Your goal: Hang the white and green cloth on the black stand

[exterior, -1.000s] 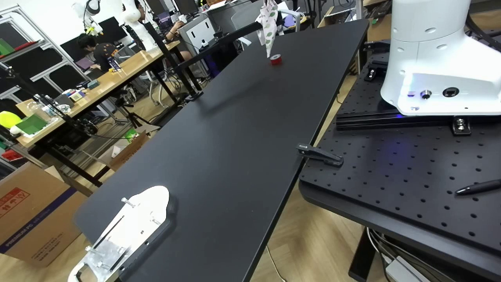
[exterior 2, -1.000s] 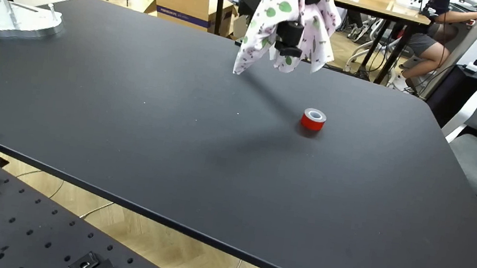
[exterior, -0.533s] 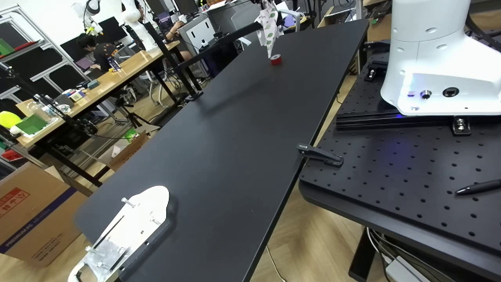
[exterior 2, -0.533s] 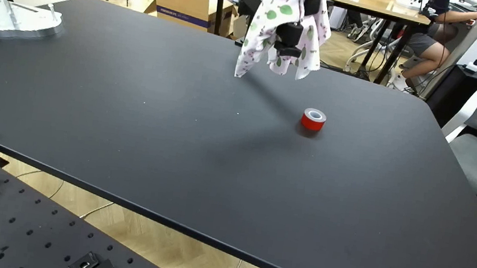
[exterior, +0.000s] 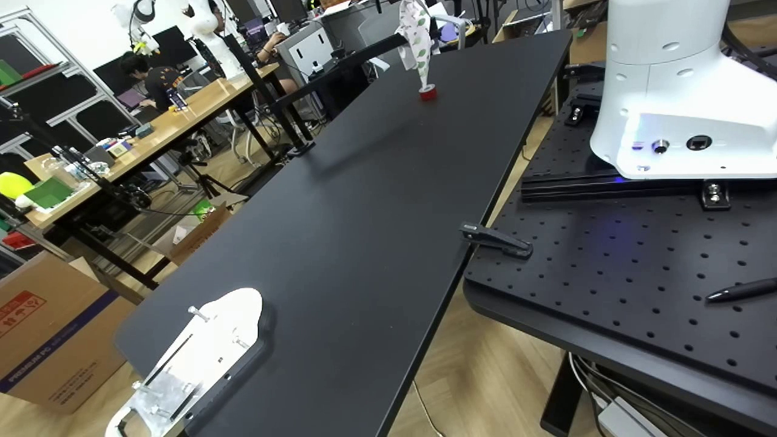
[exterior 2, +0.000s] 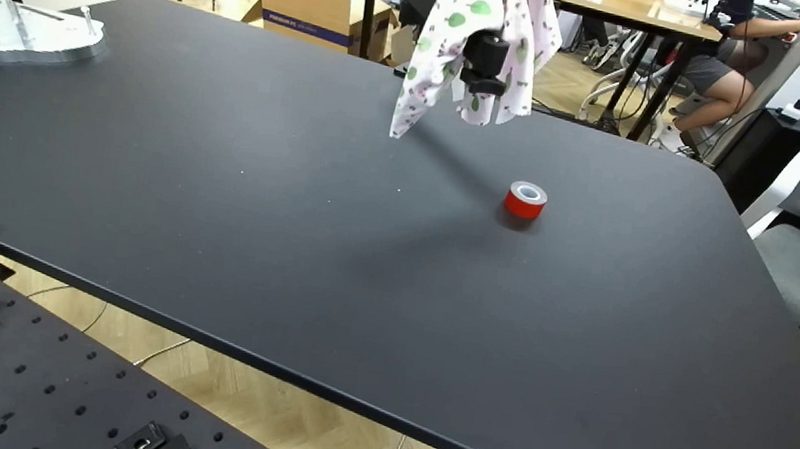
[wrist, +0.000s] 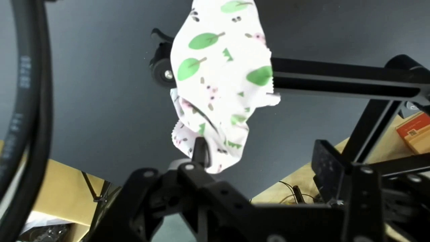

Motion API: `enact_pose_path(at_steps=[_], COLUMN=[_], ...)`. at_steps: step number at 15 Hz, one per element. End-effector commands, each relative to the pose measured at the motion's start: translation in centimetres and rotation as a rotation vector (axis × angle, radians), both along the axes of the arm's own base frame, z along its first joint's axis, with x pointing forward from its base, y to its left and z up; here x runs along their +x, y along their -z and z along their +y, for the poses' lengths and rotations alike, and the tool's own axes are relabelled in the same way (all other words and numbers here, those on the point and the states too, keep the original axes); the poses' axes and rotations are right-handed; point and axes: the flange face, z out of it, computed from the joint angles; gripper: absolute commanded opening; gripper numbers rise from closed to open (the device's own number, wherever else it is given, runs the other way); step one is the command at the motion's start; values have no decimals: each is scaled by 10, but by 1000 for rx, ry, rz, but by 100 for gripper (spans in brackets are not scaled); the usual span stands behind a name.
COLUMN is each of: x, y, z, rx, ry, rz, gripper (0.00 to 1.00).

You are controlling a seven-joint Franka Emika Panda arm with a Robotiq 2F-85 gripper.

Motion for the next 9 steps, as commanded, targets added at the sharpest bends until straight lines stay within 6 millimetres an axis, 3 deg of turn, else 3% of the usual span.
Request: enact_pose_path(at_steps=[1,5,9], x=[-4,-8,-10], y=[-29,-49,-58], z=[11,24,26], rx=[-9,24,53], ry=[6,18,32], rz=[-48,-75,-101], gripper=[100,100,100])
